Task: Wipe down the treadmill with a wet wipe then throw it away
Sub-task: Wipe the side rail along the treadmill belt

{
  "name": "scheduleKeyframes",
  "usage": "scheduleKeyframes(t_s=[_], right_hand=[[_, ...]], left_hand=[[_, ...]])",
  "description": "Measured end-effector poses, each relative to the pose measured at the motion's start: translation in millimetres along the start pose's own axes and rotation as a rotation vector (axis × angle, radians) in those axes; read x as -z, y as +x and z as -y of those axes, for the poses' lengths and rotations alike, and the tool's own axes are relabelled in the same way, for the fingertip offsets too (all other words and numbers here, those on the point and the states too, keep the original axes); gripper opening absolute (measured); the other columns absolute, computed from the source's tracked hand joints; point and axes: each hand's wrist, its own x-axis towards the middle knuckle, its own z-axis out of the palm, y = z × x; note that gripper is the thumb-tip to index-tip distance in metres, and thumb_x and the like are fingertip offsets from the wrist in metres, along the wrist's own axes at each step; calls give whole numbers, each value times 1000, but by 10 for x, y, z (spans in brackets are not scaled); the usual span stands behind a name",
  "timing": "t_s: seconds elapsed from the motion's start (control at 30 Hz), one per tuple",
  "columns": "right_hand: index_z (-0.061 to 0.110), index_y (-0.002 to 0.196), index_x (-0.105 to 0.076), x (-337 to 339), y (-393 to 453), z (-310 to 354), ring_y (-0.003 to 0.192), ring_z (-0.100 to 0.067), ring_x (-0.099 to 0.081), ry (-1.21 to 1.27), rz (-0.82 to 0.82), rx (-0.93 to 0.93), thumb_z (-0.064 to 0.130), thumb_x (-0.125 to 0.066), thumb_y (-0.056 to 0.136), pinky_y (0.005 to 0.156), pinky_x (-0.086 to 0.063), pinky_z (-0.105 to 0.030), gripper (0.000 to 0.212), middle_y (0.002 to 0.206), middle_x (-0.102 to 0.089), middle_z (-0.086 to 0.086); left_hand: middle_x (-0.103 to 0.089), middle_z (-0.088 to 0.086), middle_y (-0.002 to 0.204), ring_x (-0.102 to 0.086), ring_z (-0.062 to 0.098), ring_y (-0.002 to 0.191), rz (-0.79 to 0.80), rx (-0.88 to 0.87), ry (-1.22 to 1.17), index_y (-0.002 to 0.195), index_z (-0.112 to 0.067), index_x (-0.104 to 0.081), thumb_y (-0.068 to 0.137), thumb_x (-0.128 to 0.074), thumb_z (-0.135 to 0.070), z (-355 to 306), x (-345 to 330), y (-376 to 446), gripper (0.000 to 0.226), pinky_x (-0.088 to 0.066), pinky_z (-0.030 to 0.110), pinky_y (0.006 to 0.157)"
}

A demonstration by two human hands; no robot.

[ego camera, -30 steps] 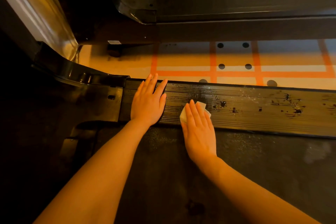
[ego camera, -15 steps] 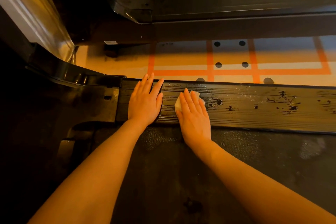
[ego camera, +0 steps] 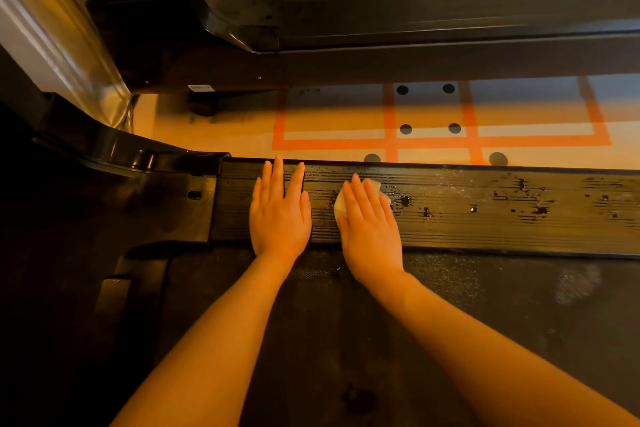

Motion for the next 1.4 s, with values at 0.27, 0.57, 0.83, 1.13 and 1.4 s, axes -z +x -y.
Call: scheduleKeyframes(t_s=[0.27,0.57,0.83,1.13,1.4], right_hand=[[14,155,-6,124,180,-82,150,-22,7,21,23,-17,33,-26,106,116,8,-35,57,163,-2,-7],[15,152,-14,-40,-304,-130,147,-21,-1,30,-8,-51,36,-28,101,117,-2,-40,57,159,-9,-4],[15,156,-5,170,194,-224,150,-23,5,13,20,-75,33,-25,106,119,4,-37,57,164,0,-6],[13,154,-14,22,-66,-211,148,-23,4,44,-53,-93,30,-36,104,118,2,-38,57,162,-6,-8],[13,154,-21,-57,-313,-181,149,-25,-4,81,-43,-150,29,-38,102,118,-5,-40,57,161,-14,-9]], left_hand=[[-13,10,162,-6,26,150,7,6,-17,152,-27,-28,102,-33,-33,-8,14,-4,50,-7,40,119],[-12,10,163,-5,26,150,19,-23,-11,152,-28,-27,102,-31,-33,-23,21,-46,51,-6,40,120],[-12,9,163,-5,25,151,18,-9,-12,152,-28,-26,103,-34,-32,-52,17,-50,51,-6,40,120],[-16,10,162,-8,26,150,-6,-27,-17,151,-27,-30,101,-34,-32,-34,-16,-55,51,-12,43,121],[-19,12,161,-12,27,150,-26,-36,-9,151,-26,-32,101,-36,-31,-28,-37,-60,50,-15,44,120]])
